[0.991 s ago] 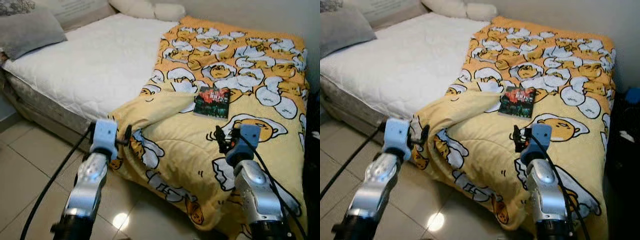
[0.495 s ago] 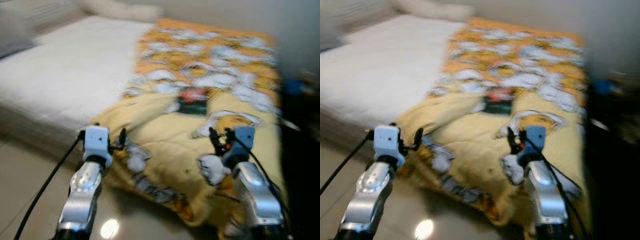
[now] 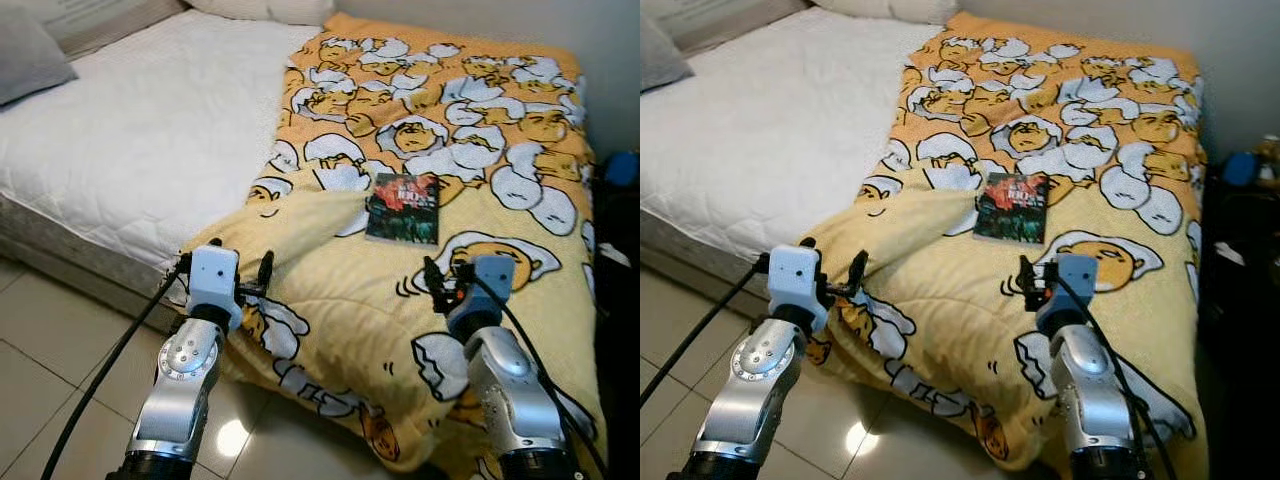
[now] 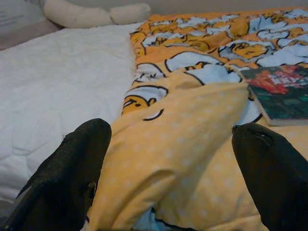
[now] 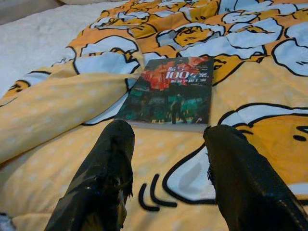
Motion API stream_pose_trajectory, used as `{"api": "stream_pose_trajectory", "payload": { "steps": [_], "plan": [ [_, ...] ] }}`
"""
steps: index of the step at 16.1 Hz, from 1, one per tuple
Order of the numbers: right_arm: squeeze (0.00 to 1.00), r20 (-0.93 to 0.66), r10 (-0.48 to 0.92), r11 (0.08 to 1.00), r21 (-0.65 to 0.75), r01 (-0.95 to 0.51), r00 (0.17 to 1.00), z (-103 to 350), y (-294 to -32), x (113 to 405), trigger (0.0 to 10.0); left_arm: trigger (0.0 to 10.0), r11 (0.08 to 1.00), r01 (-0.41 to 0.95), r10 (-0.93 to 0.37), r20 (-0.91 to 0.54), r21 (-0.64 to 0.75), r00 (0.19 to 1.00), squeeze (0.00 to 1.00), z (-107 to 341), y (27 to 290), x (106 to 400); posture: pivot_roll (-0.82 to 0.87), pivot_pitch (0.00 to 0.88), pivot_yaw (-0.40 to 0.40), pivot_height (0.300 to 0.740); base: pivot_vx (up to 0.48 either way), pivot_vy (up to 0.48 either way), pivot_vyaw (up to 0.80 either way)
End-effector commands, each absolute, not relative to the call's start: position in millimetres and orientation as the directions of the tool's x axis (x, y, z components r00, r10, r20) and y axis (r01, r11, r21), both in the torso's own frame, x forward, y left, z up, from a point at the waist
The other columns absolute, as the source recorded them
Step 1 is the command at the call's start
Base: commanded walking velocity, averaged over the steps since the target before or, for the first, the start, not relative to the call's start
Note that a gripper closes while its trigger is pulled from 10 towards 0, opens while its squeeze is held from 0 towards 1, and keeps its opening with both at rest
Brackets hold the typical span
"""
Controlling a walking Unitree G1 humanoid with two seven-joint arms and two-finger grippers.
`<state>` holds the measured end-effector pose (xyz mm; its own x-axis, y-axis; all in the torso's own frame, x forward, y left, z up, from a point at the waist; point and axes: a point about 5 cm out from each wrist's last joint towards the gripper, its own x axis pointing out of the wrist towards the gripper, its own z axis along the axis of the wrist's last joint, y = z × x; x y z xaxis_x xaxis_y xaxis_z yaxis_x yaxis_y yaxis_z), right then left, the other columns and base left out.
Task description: Clean up the room
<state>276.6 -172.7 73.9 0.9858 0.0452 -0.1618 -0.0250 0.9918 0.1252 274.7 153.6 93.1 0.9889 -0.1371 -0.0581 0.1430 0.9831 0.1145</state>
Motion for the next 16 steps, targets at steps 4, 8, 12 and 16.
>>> {"api": "stream_pose_trajectory", "payload": {
  "steps": [4, 8, 12, 16],
  "plan": [
    [0.00, -0.133, 0.025, 0.994, 0.109, -0.011, 0.991, 81.3, -178.0, 281.1, 10.0, 10.0, 0.983, 0.141, -0.133, -0.070, 0.114, 0.989, 0.76, 92.6, 154.5, 279.4, -0.03, 0.000, 0.029, 0.740, 0.306, 0.000, 0.00],
    [0.00, -0.126, 0.026, 0.995, 0.103, -0.013, 0.992, 82.4, -178.6, 284.2, 10.0, 10.0, 0.983, 0.146, -0.139, -0.071, 0.112, 0.988, 0.76, 91.6, 154.1, 280.9, -0.03, 0.000, 0.025, 0.740, 0.305, 0.000, 0.00],
    [0.00, -0.121, 0.027, 0.995, 0.099, -0.015, 0.992, 83.5, -179.0, 287.0, 10.0, 10.0, 0.984, 0.145, -0.138, -0.070, 0.107, 0.988, 0.76, 91.0, 154.9, 281.8, -0.03, 0.000, 0.021, 0.740, 0.304, 0.000, 0.00],
    [0.00, -0.122, 0.035, 0.995, 0.092, -0.024, 0.992, 83.7, -180.0, 289.0, 10.0, 10.0, 0.984, 0.143, -0.136, -0.074, 0.105, 0.988, 0.76, 88.7, 153.8, 279.9, -0.03, 0.000, 0.007, 0.740, 0.303, 0.000, 0.00]
  ]
}}
